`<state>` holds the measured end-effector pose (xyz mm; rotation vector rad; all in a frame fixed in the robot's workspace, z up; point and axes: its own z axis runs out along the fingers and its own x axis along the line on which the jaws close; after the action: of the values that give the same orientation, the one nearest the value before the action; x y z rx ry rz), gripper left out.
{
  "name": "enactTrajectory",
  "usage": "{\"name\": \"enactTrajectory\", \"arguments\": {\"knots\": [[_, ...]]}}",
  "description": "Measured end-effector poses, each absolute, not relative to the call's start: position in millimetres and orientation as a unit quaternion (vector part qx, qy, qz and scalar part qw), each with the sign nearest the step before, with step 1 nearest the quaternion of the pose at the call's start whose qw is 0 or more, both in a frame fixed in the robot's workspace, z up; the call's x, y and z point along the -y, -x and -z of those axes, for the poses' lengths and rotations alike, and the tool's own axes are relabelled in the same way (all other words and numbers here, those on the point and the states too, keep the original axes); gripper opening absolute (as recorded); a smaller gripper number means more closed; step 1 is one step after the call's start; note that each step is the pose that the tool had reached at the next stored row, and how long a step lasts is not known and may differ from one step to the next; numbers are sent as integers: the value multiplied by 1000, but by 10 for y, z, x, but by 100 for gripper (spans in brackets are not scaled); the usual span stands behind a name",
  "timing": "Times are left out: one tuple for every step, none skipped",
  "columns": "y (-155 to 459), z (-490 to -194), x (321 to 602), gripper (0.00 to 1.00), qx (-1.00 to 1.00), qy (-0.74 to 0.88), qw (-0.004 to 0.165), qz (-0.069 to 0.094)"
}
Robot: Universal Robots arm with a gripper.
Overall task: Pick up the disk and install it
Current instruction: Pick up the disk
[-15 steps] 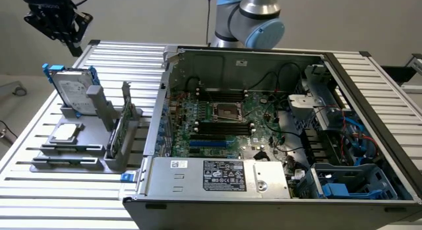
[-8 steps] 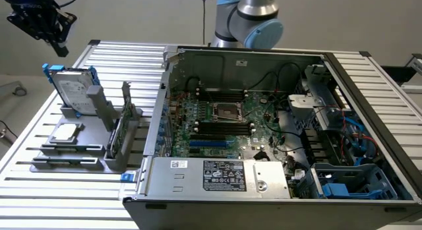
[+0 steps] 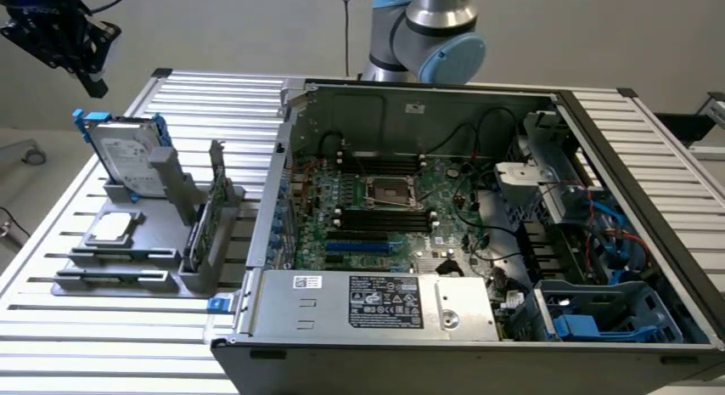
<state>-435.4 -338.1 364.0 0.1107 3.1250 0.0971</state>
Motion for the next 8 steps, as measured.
{"name": "enactTrajectory", "arguments": {"knots": [[4355,-3640,3381,11,-999,-35,7,-31],[4355,-3640,3381,11,-999,-35,7,-31],[4355,-3640,3381,11,-999,-35,7,-31],[4355,-3640,3381,11,-999,-35,7,-31],[4355,-3640,3381,11,-999,-35,7,-31],[4355,-3640,3381,11,-999,-35,6,-31],[4355,-3640,3381,11,-999,-35,7,-31],[4356,-3640,3381,11,-999,-35,6,-31]]}}
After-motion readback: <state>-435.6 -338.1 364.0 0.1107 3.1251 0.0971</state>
